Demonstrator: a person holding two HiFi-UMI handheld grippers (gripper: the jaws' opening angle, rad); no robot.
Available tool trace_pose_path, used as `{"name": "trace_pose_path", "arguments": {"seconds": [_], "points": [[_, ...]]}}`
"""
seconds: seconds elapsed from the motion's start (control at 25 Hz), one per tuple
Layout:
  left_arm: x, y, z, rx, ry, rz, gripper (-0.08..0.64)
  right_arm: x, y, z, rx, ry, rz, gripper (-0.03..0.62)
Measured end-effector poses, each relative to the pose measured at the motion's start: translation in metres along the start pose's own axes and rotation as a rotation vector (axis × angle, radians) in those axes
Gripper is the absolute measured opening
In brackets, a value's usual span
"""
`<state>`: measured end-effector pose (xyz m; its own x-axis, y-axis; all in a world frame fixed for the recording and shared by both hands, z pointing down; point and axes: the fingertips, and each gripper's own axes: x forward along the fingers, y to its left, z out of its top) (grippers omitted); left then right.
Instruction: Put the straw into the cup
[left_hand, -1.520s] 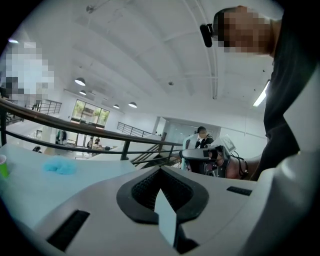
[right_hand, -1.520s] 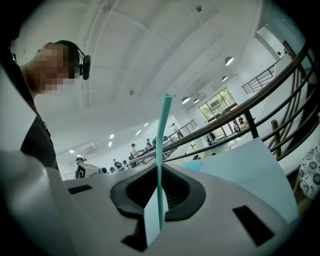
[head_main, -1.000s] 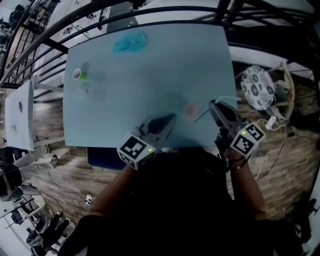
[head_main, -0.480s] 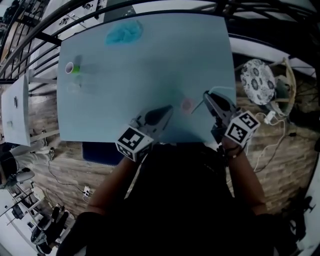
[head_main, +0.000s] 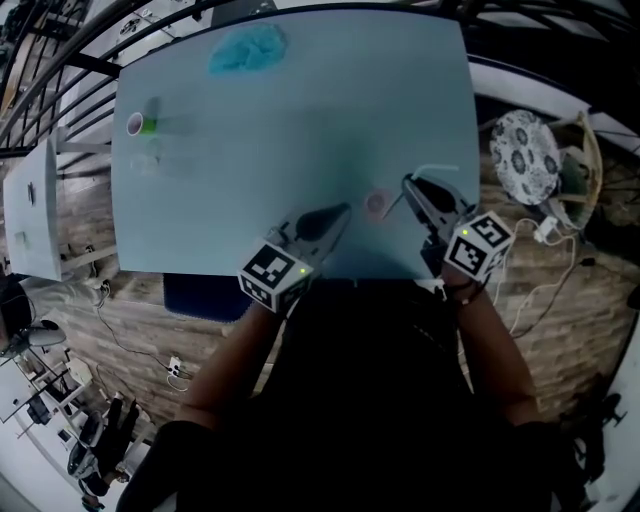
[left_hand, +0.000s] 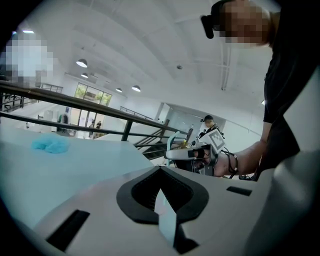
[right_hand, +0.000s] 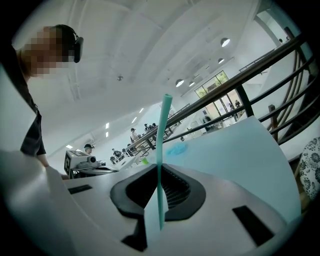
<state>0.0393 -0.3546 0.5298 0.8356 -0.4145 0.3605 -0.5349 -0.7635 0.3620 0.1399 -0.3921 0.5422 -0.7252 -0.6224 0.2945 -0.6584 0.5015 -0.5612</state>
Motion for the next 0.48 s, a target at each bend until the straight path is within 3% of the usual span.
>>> {"name": "trace_pose_path", "arguments": {"seconds": [0.48], "points": [[0.018,0.011,-0.008,-0.011,0.012,0.0,0.012,0.016,-0.028,-0.035,-0.018,0.077,-0.006,0.032]]}}
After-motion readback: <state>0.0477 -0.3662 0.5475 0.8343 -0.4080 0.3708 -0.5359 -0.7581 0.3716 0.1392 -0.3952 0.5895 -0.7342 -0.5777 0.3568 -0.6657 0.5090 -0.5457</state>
